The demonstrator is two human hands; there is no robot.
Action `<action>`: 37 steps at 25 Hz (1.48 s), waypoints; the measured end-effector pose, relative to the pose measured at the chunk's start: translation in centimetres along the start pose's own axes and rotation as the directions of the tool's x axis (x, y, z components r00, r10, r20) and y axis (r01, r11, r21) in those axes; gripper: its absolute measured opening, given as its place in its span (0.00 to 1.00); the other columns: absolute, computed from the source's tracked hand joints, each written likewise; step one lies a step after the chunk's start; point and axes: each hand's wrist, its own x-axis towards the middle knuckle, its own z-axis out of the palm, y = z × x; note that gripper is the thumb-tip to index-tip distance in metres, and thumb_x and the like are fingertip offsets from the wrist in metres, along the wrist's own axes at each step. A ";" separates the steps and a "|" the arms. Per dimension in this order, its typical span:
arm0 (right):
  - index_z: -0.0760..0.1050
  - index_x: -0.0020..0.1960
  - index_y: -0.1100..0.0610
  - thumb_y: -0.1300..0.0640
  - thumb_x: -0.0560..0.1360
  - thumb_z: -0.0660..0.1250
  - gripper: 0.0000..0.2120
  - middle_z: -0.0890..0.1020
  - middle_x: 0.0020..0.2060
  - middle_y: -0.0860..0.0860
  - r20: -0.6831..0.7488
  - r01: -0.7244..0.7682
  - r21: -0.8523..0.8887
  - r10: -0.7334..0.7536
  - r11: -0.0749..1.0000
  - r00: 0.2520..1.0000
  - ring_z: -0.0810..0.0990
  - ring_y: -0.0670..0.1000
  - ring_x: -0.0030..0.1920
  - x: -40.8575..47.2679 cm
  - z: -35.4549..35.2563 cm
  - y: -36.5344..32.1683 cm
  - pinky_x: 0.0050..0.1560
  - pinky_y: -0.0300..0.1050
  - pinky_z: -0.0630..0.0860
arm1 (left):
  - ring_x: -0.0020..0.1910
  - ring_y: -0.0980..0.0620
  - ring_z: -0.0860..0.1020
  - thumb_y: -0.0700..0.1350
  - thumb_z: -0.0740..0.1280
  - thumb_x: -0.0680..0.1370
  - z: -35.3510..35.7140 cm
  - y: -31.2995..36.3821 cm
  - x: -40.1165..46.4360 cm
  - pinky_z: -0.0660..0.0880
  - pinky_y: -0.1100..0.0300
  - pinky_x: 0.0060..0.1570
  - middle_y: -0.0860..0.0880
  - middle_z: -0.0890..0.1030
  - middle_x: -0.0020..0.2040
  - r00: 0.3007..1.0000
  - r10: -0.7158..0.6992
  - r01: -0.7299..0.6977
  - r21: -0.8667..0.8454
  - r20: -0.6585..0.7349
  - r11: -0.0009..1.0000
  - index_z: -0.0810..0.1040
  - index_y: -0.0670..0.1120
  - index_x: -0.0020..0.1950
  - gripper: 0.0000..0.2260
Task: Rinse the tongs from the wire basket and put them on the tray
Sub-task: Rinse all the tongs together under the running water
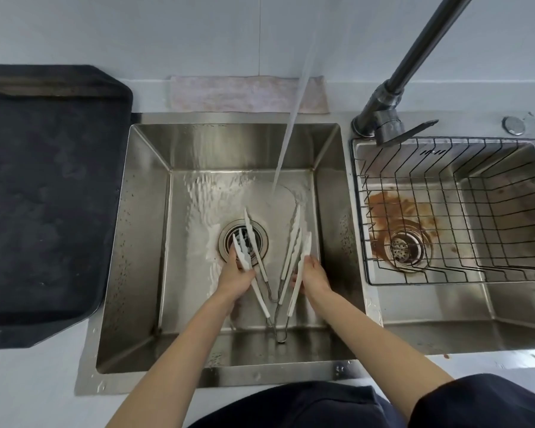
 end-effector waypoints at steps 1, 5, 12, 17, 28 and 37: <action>0.65 0.69 0.55 0.51 0.81 0.48 0.19 0.77 0.51 0.59 0.000 -0.004 -0.001 0.004 1.000 1.000 0.79 0.58 0.50 0.2 0.1 0.0 0.61 0.55 0.75 | 0.59 0.42 0.75 0.35 0.61 0.76 0.0 -0.1 0.2 0.72 0.49 0.59 0.42 0.76 0.60 1.000 -0.015 0.015 -0.003 -0.005 1.000 0.57 0.50 0.74 0.29; 0.68 0.66 0.56 0.52 0.81 0.49 0.18 0.76 0.48 0.56 -0.004 -0.003 0.011 0.003 1.000 1.000 0.76 0.49 0.39 0.6 0.2 -0.2 0.53 0.49 0.77 | 0.52 0.47 0.75 0.35 0.62 0.76 -0.1 -0.7 1.2 0.72 0.49 0.60 0.48 0.77 0.52 1.000 -0.022 0.023 -0.056 0.008 0.998 0.59 0.53 0.73 0.29; 0.66 0.69 0.57 0.52 0.81 0.50 0.19 0.76 0.60 0.55 -0.001 0.087 -0.022 -0.087 0.996 0.996 0.76 0.52 0.56 2.5 0.3 -0.6 0.62 0.51 0.74 | 0.60 0.50 0.74 0.34 0.62 0.76 -0.3 -0.8 3.3 0.69 0.57 0.61 0.47 0.76 0.61 0.999 0.018 -0.010 -0.191 0.043 0.982 0.55 0.52 0.75 0.31; 0.65 0.71 0.54 0.50 0.81 0.51 0.21 0.72 0.68 0.54 -0.026 0.118 -0.118 -0.121 0.986 0.992 0.69 0.55 0.70 3.4 0.5 0.1 0.71 0.55 0.66 | 0.58 0.52 0.73 0.32 0.61 0.76 0.2 -1.5 4.4 0.69 0.59 0.60 0.48 0.74 0.60 0.998 -0.005 0.017 -0.174 0.070 0.985 0.55 0.49 0.76 0.31; 0.63 0.72 0.57 0.54 0.79 0.57 0.22 0.66 0.69 0.58 -0.042 0.235 -0.439 -0.282 0.867 0.959 0.70 0.56 0.66 3.5 0.8 -1.3 0.66 0.42 0.64 | 0.68 0.45 0.66 0.47 0.67 0.74 1.3 -2.1 7.1 0.65 0.54 0.65 0.42 0.71 0.67 0.985 0.111 -0.074 0.258 -0.131 0.963 0.61 0.48 0.73 0.29; 0.58 0.65 0.66 0.55 0.73 0.66 0.28 0.65 0.65 0.63 0.006 0.156 -0.781 -0.243 0.604 0.970 0.76 0.62 0.55 4.0 2.6 -2.5 0.51 0.53 0.75 | 0.66 0.41 0.69 0.48 0.71 0.71 2.8 -0.7 7.2 0.70 0.50 0.62 0.38 0.68 0.67 0.981 0.012 0.056 0.340 -0.195 0.939 0.55 0.38 0.72 0.38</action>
